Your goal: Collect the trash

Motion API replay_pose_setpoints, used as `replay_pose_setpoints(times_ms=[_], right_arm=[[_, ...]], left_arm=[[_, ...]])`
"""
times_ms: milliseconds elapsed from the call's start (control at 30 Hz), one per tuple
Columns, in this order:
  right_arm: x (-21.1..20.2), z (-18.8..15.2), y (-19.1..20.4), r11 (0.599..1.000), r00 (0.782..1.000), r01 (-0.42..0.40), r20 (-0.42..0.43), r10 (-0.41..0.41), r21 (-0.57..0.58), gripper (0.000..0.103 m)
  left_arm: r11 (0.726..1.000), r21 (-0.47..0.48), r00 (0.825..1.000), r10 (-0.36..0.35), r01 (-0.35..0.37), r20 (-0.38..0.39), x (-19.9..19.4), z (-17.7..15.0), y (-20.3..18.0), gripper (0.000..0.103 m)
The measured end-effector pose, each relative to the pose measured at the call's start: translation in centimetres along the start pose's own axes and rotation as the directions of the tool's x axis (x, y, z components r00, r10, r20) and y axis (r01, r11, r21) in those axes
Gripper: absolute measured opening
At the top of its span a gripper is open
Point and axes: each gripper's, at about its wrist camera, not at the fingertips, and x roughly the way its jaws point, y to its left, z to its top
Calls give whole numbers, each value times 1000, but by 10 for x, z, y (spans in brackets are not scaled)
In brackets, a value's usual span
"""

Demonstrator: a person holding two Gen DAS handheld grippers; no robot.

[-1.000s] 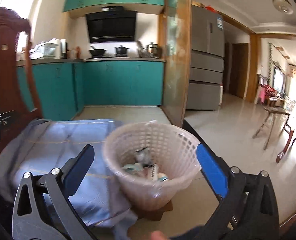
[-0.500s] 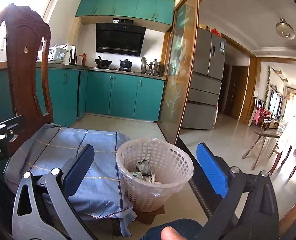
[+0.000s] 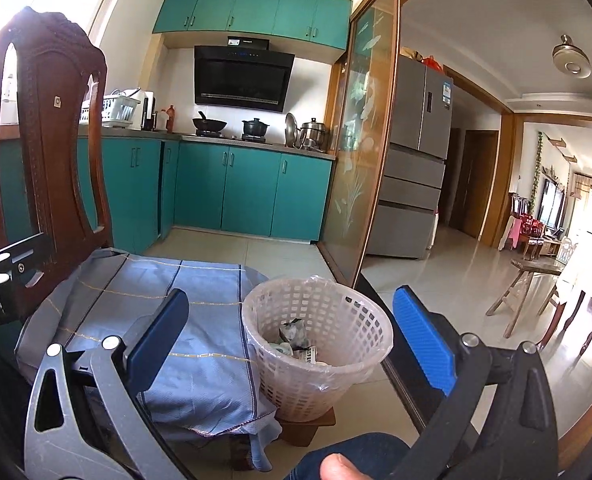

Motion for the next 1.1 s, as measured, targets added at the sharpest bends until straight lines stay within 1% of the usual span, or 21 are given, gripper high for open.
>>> replay_pose_setpoints(times_ms=[467, 1100], right_arm=[[-1, 0, -3, 1000, 1000, 2, 1, -2, 10, 100], [-1, 1, -7, 1000, 1000, 7, 2, -7, 19, 100]], left_arm=[[1000, 18, 1000, -6, 6, -2, -1, 0, -5, 100], [1000, 21, 1000, -11, 12, -9, 0, 0, -6, 100]])
